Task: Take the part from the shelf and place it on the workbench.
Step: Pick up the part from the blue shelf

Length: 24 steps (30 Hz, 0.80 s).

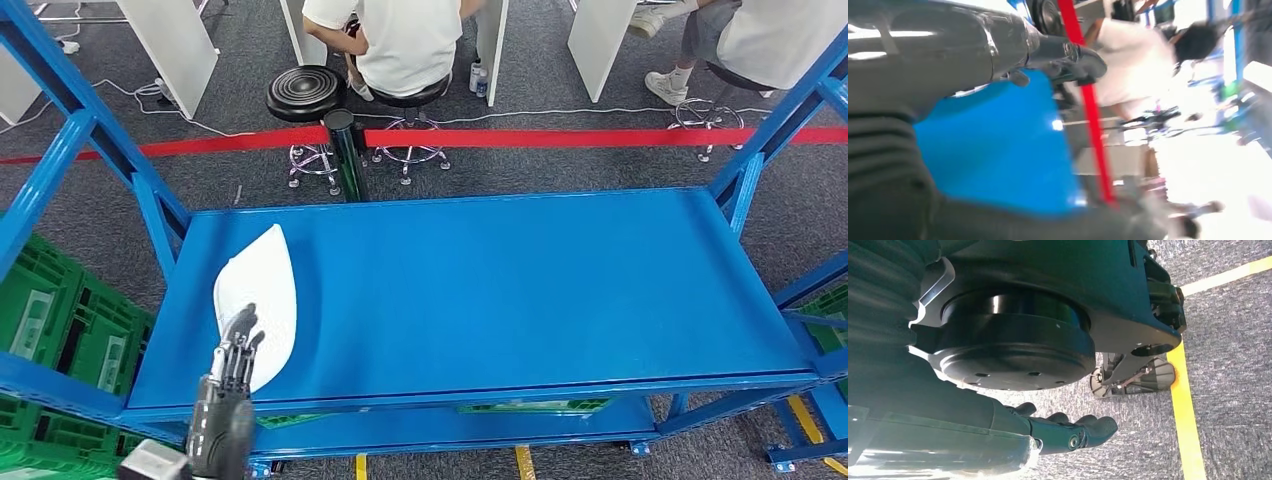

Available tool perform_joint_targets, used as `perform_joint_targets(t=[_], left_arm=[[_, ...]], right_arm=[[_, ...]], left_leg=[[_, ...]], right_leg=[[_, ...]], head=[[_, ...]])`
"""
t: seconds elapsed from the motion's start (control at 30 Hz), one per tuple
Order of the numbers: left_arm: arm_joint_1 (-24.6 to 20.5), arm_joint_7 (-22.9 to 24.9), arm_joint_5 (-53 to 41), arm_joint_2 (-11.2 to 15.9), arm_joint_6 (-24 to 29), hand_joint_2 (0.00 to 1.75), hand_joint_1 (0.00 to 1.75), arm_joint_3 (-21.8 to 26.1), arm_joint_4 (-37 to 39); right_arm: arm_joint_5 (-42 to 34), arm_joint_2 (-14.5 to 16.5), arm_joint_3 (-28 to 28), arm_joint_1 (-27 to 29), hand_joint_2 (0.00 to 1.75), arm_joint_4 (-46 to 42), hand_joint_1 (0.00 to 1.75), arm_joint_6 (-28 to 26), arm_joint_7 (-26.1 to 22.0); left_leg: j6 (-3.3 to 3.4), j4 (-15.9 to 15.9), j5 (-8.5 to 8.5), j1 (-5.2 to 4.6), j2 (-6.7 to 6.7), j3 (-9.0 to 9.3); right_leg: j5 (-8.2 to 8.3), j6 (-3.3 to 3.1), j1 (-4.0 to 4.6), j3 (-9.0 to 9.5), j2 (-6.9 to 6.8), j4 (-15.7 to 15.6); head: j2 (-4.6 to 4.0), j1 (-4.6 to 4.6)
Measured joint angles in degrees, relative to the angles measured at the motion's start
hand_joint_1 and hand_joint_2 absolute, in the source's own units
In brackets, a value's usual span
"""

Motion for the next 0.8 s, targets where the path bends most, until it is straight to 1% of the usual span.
perform_joint_targets(t=[0.07,0.1,0.2,0.27,0.4,0.57,0.6,0.63,0.73,0.77,0.8], left_arm=[[0.1,5.4,-5.6,0.5,0.1,1.75,0.00,0.0,-0.7],[0.1,7.0,-7.3,0.8,0.2,1.75,0.00,0.0,-1.2],[0.1,9.4,-10.1,1.6,0.2,1.75,0.00,0.0,-2.3],[0.1,12.5,-13.6,2.0,0.2,1.75,0.00,0.0,-2.9],[-0.3,23.7,-26.2,3.0,0.2,1.75,0.00,-0.1,-3.9],[-1.3,34.1,-35.0,4.7,-0.8,1.75,0.00,-0.4,-5.2],[-1.6,36.4,-37.3,5.0,-2.3,1.75,0.00,-0.4,-5.4],[-2.1,39.9,-40.7,5.5,-5.1,1.75,0.00,-0.5,-5.8],[-3.6,54.9,-56.4,7.4,-17.0,1.75,0.00,-0.7,-7.5],[-3.7,58.0,-61.2,8.0,-19.7,1.75,0.00,-0.5,-8.3],[-3.8,59.6,-65.0,8.4,-21.8,1.75,0.00,-0.2,-9.0]], right_arm=[[0.2,0.0,0.0,0.0,1.75,0.0,0.00,0.2,0.0],[0.2,0.0,0.0,0.0,1.75,0.0,0.00,0.3,0.1],[0.2,0.0,0.2,0.0,1.75,0.0,0.00,0.5,0.1],[0.2,0.0,0.4,0.0,1.75,0.0,0.00,0.7,0.2],[0.2,0.0,0.7,0.0,1.75,0.0,0.00,1.0,0.6],[0.0,0.0,0.9,0.0,1.75,0.1,0.00,1.2,1.1],[-0.1,0.1,0.9,0.0,1.75,0.1,0.00,1.3,1.2],[-0.2,0.1,0.9,0.0,1.75,0.1,0.00,1.4,1.3],[-0.8,0.2,0.9,0.0,1.75,0.2,0.00,1.6,1.5],[-1.0,0.2,0.9,0.0,1.75,0.3,0.00,1.6,1.6],[-1.1,0.2,0.9,0.0,1.75,0.3,0.00,1.6,1.7]], left_leg=[[0.00,0.0,0.00,-0.04,0.01,-0.04],[0.00,0.0,0.00,-0.06,0.01,-0.04],[0.01,0.0,0.00,-0.09,0.00,-0.01],[0.02,0.0,0.00,-0.10,0.00,0.02],[0.07,0.0,0.01,-0.12,-0.01,0.03],[0.11,0.0,0.02,-0.14,-0.08,0.03],[0.11,0.0,0.02,-0.14,-0.10,0.03],[0.12,0.0,0.03,-0.14,-0.13,0.02],[0.15,0.0,0.04,-0.14,-0.15,0.00],[0.15,0.0,0.05,-0.14,-0.13,0.00],[0.16,0.0,0.05,-0.15,-0.12,0.00]], right_leg=[[0.02,0.02,-0.01,0.06,0.00,-0.1],[0.03,0.04,-0.02,0.09,0.00,-0.2],[0.13,0.17,-0.06,0.28,-0.01,-0.5],[0.20,0.29,-0.07,0.43,-0.01,-0.7],[0.34,0.50,-0.10,0.61,0.00,-0.9],[0.41,0.60,-0.12,0.68,-0.01,-1.1],[0.42,0.63,-0.12,0.69,-0.02,-1.2],[0.44,0.65,-0.12,0.70,-0.05,-1.2],[0.47,0.68,-0.12,0.76,-0.11,-1.2],[0.47,0.69,-0.13,0.77,-0.09,-1.2],[0.48,0.70,-0.13,0.76,-0.09,-1.2]], head=[[0.00,0.00],[0.00,0.00],[0.00,0.00],[0.00,0.00],[0.00,0.02],[0.00,0.03],[0.00,0.03],[0.00,0.04],[0.00,0.13],[0.00,0.15],[0.00,0.14]])
